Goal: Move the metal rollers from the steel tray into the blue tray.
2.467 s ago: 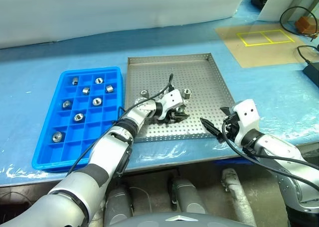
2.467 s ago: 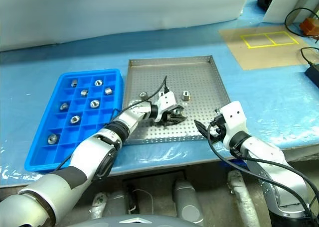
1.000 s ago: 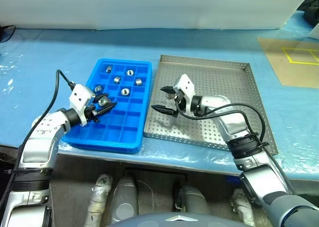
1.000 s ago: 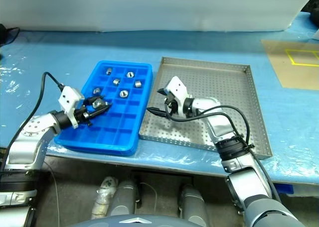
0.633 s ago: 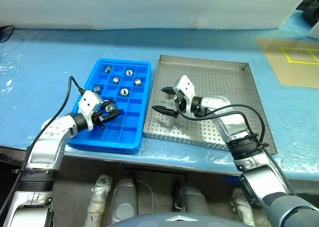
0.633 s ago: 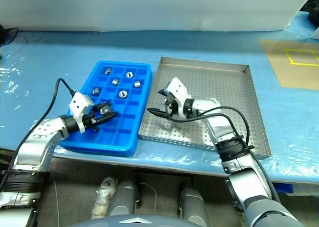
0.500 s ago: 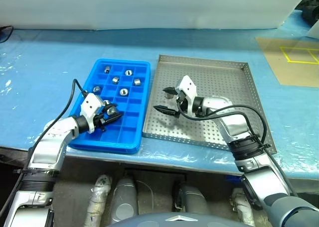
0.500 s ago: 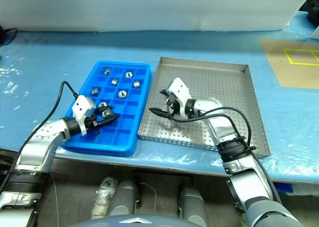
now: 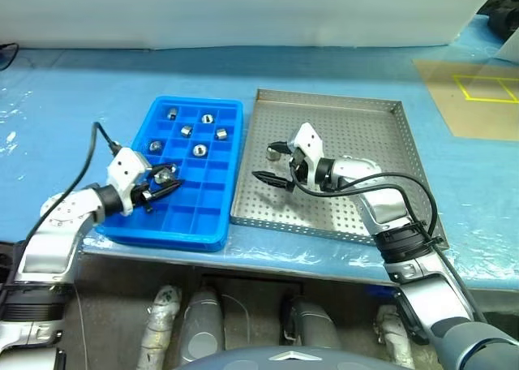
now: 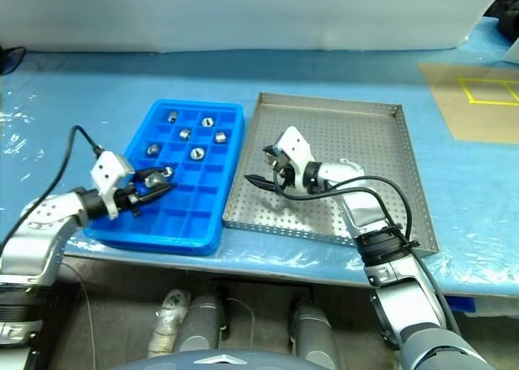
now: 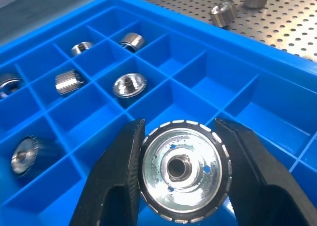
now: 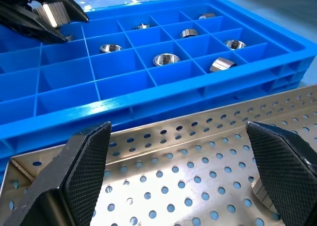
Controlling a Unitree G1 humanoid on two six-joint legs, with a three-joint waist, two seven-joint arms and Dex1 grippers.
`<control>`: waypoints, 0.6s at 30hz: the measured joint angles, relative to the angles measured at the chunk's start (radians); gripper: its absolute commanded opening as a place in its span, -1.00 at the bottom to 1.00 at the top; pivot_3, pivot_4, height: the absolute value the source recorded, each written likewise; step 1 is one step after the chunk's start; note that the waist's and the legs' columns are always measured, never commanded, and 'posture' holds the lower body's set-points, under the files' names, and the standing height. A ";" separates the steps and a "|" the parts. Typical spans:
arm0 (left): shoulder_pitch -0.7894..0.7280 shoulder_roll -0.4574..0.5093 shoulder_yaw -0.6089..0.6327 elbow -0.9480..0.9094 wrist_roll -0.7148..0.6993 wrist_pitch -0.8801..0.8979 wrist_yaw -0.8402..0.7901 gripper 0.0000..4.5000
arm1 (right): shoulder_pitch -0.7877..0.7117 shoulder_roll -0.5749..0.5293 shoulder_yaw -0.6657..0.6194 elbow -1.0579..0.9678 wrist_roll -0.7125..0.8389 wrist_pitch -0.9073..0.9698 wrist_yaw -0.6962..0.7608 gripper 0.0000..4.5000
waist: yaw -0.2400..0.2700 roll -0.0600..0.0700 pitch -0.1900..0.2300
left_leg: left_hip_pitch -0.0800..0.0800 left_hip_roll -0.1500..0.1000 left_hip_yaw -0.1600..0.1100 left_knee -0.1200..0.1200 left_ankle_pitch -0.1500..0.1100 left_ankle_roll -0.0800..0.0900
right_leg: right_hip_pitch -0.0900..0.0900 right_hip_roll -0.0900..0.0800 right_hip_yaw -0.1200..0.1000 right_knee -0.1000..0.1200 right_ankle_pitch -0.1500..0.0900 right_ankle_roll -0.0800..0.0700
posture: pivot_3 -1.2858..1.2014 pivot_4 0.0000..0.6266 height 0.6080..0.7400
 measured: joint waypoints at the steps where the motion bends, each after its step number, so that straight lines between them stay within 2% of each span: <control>1: 0.003 0.004 0.013 -0.005 -0.008 0.006 0.004 -0.16 | 0.000 0.005 0.002 0.001 -0.001 -0.001 0.002 1.00 | 0.000 0.000 0.000 | 0.000 0.000 0.000 0.000 0.000 0.000 | 0.000 0.000 0.000 0.000 0.000 0.000 | 0.15 -0.52 1.00; 7: 0.029 0.032 0.089 -0.075 -0.057 0.069 0.030 -0.16 | -0.015 0.024 0.006 0.040 -0.012 -0.015 0.021 1.00 | 0.004 0.000 0.000 | 0.000 0.000 0.000 0.000 0.000 -0.001 | 0.000 0.000 0.000 0.001 0.000 0.000 | 0.16 -0.52 1.00; 18: 0.191 0.050 0.107 -0.171 -0.073 0.119 0.028 -0.16 | -0.020 0.049 0.010 0.069 -0.029 -0.037 0.038 1.00 | 0.005 0.000 0.000 | -0.001 0.000 0.000 0.000 0.000 -0.001 | -0.002 0.000 0.001 0.002 -0.001 -0.001 | 0.17 -0.52 1.00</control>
